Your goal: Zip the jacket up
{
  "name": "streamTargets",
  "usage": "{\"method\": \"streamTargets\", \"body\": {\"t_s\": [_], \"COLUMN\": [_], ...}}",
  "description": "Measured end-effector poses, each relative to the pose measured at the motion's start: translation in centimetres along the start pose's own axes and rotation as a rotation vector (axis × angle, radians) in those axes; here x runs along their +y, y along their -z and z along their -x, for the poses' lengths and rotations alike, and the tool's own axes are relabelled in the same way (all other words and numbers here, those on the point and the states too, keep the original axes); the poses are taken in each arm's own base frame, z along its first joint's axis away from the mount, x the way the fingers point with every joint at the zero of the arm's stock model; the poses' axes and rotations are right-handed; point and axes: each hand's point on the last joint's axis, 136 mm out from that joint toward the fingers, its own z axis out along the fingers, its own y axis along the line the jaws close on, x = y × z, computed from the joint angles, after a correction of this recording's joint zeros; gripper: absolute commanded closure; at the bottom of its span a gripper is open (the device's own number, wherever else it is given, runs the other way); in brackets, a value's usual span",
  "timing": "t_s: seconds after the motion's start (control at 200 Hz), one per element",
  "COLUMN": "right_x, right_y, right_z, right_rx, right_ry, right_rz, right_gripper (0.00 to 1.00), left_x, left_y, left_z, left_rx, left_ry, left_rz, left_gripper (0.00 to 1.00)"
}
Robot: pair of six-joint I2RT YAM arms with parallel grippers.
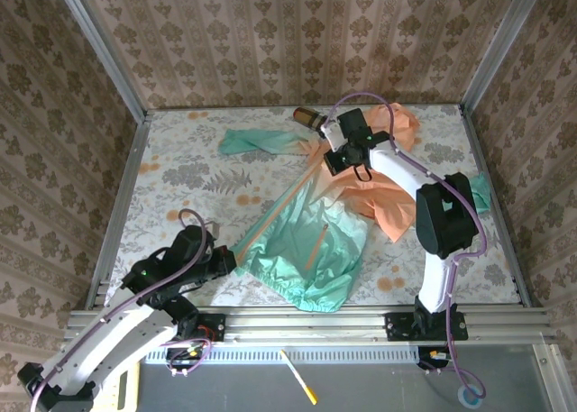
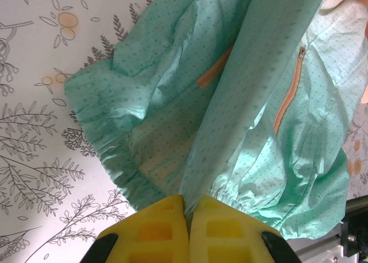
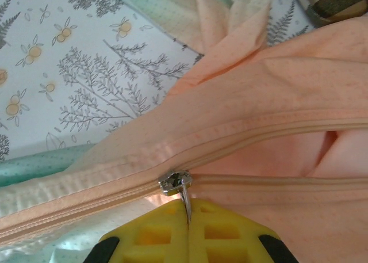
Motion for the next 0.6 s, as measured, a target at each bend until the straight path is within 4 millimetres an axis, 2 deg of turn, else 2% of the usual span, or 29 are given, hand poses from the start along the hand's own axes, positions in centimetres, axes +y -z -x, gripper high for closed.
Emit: {"method": "streamTargets", "body": {"t_s": [0.365, 0.6], "right_x": [-1.7, -3.2], "right_y": [-0.9, -0.9], "right_z": [0.1, 1.2], "right_rx": [0.008, -0.014], "right_ry": [-0.029, -0.043], "right_rz": [-0.024, -0.050], "right_gripper": [1.00, 1.00], "left_x": [1.4, 2.1], "left_y": [0.9, 0.8], "left_z": [2.2, 4.4], "left_rx": [-0.037, -0.036], "left_ry": [0.056, 0.114], "left_rz": [0.044, 0.050], "left_gripper": [1.00, 1.00]}}
